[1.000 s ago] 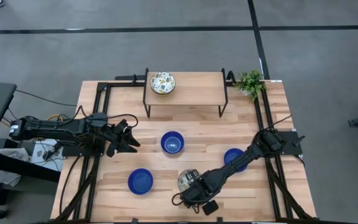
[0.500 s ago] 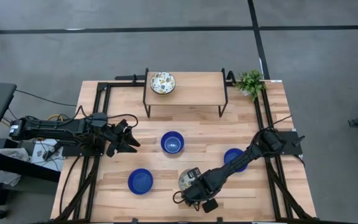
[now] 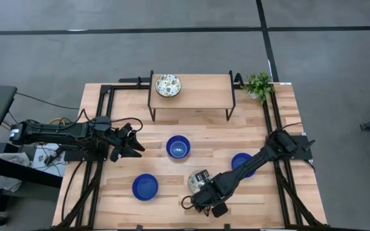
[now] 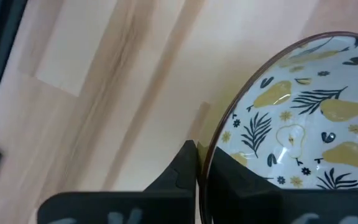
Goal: Pick & Place Mini bowls
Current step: Stack the patterned bowl on top of the patterned bowl on the shelf
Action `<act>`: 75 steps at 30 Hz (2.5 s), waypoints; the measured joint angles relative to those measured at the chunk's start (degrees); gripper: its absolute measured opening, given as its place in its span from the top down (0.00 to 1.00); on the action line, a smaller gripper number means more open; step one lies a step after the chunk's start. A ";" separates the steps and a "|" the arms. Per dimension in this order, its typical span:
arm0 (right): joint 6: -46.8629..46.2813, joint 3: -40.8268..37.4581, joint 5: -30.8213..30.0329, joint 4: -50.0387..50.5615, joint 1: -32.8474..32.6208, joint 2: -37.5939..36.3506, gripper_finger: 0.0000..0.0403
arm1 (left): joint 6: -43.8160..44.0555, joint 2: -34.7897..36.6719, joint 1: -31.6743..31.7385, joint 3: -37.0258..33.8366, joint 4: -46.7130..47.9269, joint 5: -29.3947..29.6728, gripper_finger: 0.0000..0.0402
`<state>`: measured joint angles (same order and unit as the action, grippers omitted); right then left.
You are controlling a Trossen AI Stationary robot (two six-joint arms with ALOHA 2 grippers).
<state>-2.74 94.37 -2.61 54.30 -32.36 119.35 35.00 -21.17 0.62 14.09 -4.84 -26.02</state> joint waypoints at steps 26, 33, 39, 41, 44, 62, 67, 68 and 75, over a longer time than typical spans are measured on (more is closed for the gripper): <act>26.15 19.77 -19.19 4.83 19.05 -11.35 1.00 | -1.70 0.00 0.01 0.00 -0.01 0.90 0.49; 37.84 21.81 -20.04 -1.45 28.89 -11.30 1.00 | -2.14 0.00 0.02 0.00 -0.17 3.40 0.49; 42.47 21.84 -14.73 -6.05 36.23 -11.28 1.00 | -1.91 0.00 0.02 0.00 -0.60 5.53 0.49; 42.42 21.84 -12.21 -6.95 38.34 -11.26 1.00 | -1.79 -0.39 0.02 0.00 -1.02 6.62 0.49; 42.84 21.84 -10.80 -7.95 40.88 -11.26 1.00 | -1.75 -1.59 0.02 0.00 -2.08 7.16 0.49; 51.93 23.92 0.26 -12.44 50.71 -5.70 1.00 | -3.23 -18.75 1.36 0.04 -24.65 10.03 0.49; 55.76 25.67 1.01 -10.59 51.30 -3.52 1.00 | -3.19 -19.06 2.44 0.01 -24.91 10.29 0.49; 56.40 25.76 1.12 -9.58 51.27 -3.34 1.00 | -3.16 -19.23 2.60 0.01 -25.29 10.58 0.49; 59.58 25.99 3.98 -7.20 51.19 -2.75 1.00 | -3.22 -19.98 4.33 -0.01 -25.32 11.94 0.49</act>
<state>56.84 120.36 1.37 47.10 18.83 116.60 31.78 -41.14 4.95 14.08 -30.16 -14.08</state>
